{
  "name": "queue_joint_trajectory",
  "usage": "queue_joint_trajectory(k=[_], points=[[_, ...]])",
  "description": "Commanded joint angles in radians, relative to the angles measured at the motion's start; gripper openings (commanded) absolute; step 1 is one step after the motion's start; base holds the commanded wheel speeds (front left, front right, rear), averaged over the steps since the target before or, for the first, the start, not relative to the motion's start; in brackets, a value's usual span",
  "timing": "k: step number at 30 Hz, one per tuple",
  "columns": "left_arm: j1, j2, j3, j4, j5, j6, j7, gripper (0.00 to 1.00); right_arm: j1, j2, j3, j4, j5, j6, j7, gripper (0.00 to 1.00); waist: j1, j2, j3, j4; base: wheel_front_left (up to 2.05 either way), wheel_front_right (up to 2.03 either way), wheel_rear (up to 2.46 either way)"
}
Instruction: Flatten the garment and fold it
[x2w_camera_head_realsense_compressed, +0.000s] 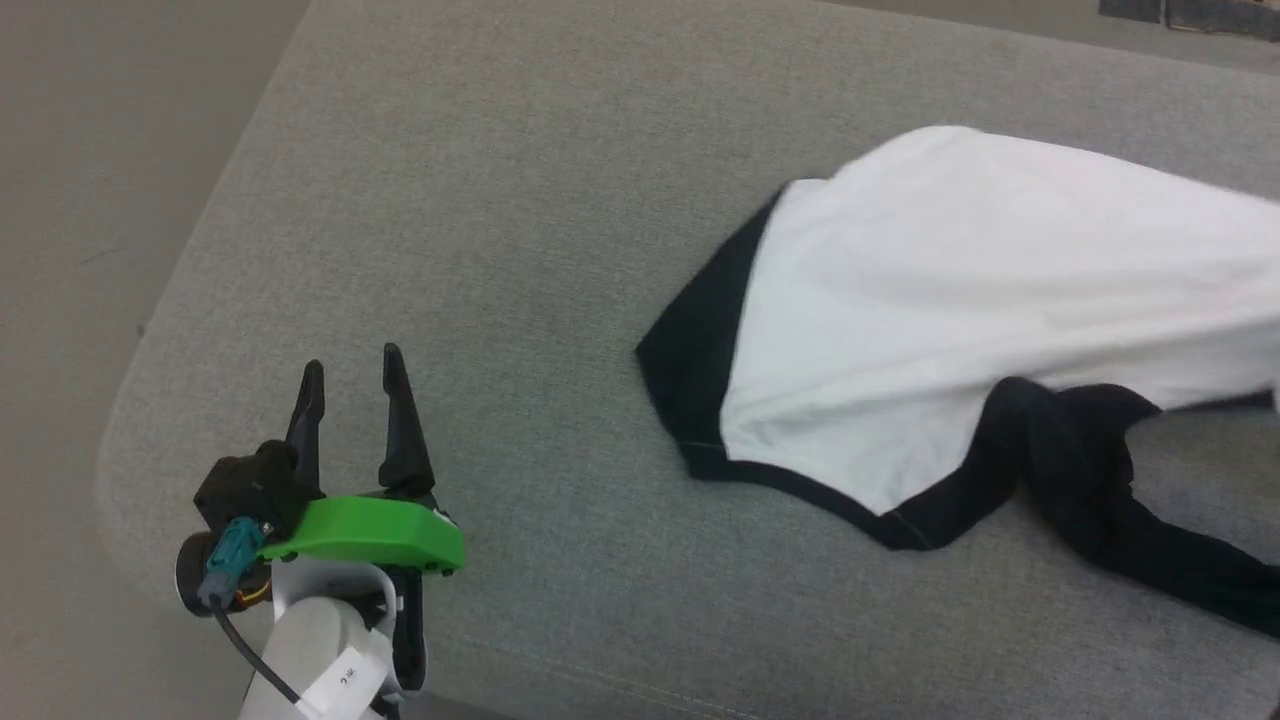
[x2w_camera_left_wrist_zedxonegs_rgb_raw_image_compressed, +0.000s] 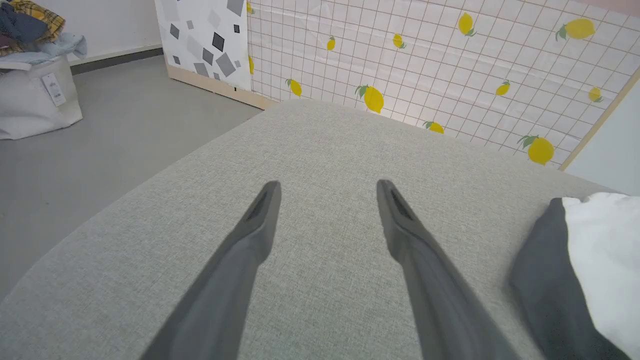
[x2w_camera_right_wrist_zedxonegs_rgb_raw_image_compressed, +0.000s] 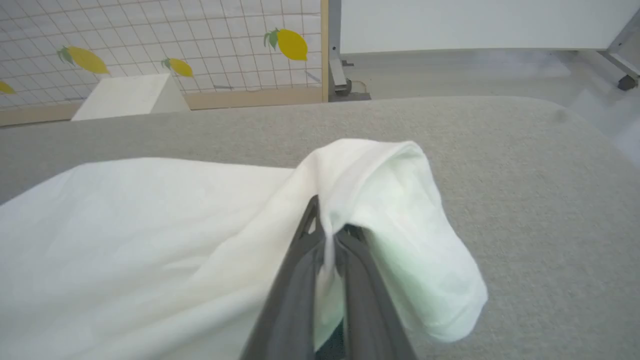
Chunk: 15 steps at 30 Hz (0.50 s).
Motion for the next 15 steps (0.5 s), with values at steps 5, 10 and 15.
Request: queue_joint_trajectory(k=[5, 10, 15], points=[[-0.02, -0.004, -0.003, 0.011, 0.004, -0.016, -0.004, 1.0, 0.07, 0.012, -0.102, 0.048, -0.033, -0.002, 0.055, 0.0, -0.0001, -0.0001, -0.005, -0.033, 0.0, 0.0, 0.0], [-0.017, -0.004, 0.002, 0.027, 0.01, -0.023, -0.005, 1.0, 0.092, 0.042, -0.064, 0.047, 0.053, -0.002, -0.02, 1.0, -0.0001, -0.0001, -0.027, -0.069, 0.0, 0.0, 0.0], [-0.004, -0.004, -0.002, 0.047, 0.01, -0.033, -0.005, 1.0, 0.182, 0.051, 0.065, -0.008, 0.189, -0.002, -0.16, 1.0, -0.0001, -0.0001, -0.074, -0.097, 0.0, 0.0, 0.0]])
